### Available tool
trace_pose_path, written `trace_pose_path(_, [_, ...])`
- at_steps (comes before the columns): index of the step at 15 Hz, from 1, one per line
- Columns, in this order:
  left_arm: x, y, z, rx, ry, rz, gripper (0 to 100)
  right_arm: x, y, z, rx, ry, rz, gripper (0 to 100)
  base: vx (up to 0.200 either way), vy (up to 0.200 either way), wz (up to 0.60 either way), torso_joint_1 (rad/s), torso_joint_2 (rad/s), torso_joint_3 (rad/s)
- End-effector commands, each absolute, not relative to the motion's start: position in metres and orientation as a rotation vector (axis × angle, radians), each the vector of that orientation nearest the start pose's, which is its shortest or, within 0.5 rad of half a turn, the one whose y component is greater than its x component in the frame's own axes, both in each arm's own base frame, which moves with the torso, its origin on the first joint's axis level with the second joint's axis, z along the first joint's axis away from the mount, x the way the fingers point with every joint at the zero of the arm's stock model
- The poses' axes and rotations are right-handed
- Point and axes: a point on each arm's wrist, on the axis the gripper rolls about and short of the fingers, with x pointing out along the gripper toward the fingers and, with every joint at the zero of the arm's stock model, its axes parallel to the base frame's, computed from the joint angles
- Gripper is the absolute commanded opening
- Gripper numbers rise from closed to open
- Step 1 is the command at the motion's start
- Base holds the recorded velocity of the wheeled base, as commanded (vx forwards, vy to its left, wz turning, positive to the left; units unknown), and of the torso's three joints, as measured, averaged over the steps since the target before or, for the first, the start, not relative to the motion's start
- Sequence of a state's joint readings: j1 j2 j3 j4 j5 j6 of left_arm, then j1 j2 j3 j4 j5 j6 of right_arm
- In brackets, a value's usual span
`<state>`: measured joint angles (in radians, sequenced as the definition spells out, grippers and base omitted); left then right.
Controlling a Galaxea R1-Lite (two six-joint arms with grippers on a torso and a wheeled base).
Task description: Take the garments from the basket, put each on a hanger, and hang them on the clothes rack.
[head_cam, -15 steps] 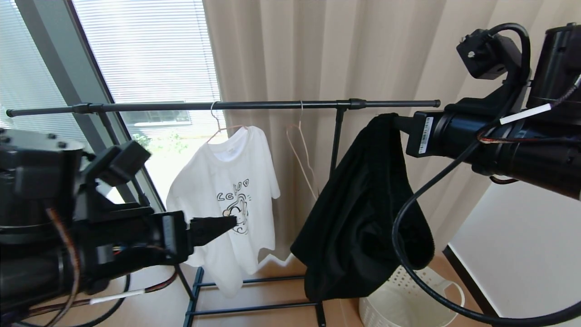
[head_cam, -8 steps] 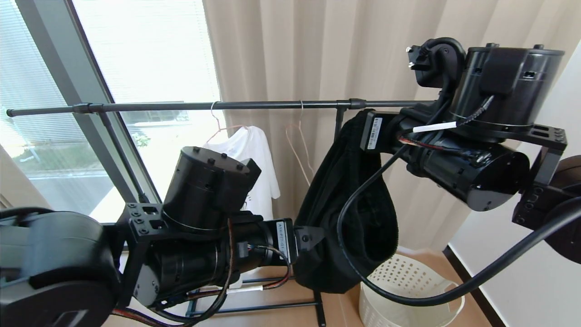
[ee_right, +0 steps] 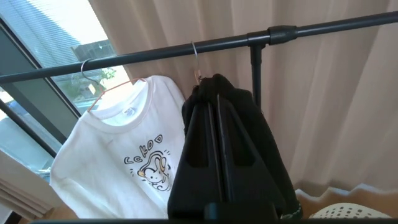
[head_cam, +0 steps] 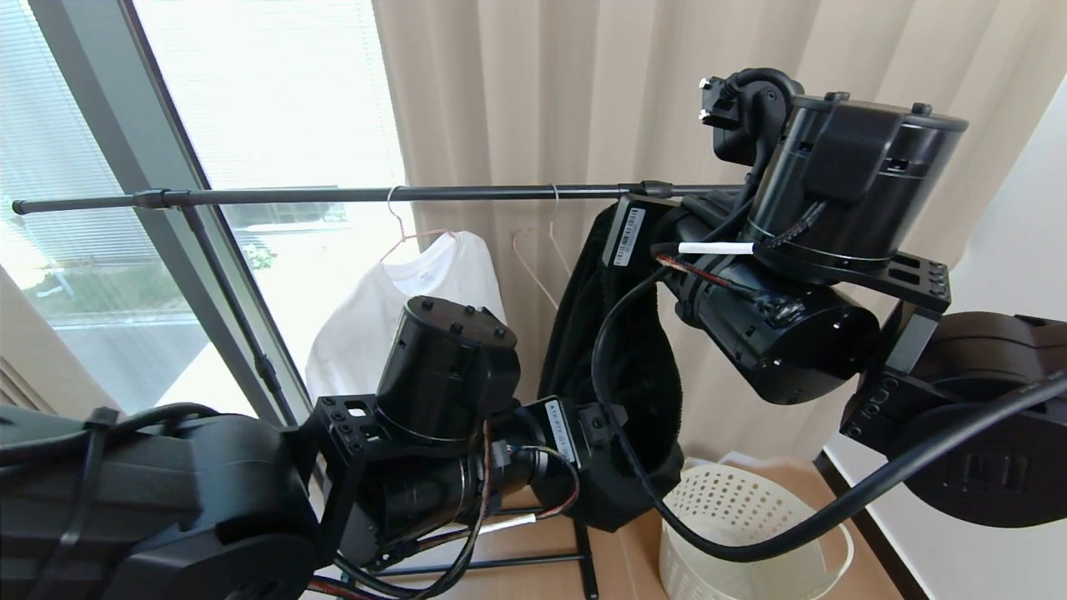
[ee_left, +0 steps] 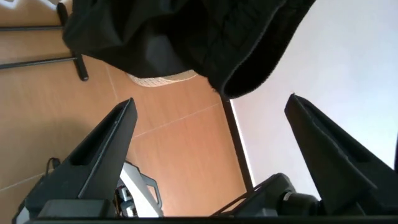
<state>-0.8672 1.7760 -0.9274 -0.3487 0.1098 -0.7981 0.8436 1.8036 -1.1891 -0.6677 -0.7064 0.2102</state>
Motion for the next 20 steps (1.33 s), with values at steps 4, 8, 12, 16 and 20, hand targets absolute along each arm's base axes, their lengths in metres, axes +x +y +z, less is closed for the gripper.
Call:
trace_pose_path(4, [0.22, -0.264, 0.139, -0.505, 0.702, -0.405, 100, 0.242, 0.262, 0.253, 0.264, -0.012, 0.147, 0, 0.0, 0.0, 0.0, 0.0, 0.0, 0.0])
trace_pose_path(8, [0.225, -0.28, 0.109, -0.445, 0.707, -0.308, 100, 0.239, 0.265, 0.257, 0.279, -0.019, 0.154, 0, 0.0, 0.0, 0.0, 0.0, 0.0, 0.0])
trace_pose_path(12, [0.217, -0.289, 0.094, -0.395, 0.731, -0.303, 100, 0.24, 0.263, 0.261, 0.287, -0.031, 0.129, 0, 0.0, 0.0, 0.0, 0.0, 0.0, 0.0])
trace_pose_path(16, [0.214, -0.288, 0.089, -0.363, 0.743, -0.306, 100, 0.244, 0.254, 0.268, 0.303, -0.052, 0.099, 0, 0.0, 0.0, 0.0, 0.0, 0.0, 0.0])
trace_pose_path(20, [0.215, -0.286, 0.088, -0.363, 0.744, -0.299, 100, 0.245, 0.239, 0.278, 0.316, -0.075, 0.071, 0, 0.0, 0.0, 0.0, 0.0, 0.0, 0.0])
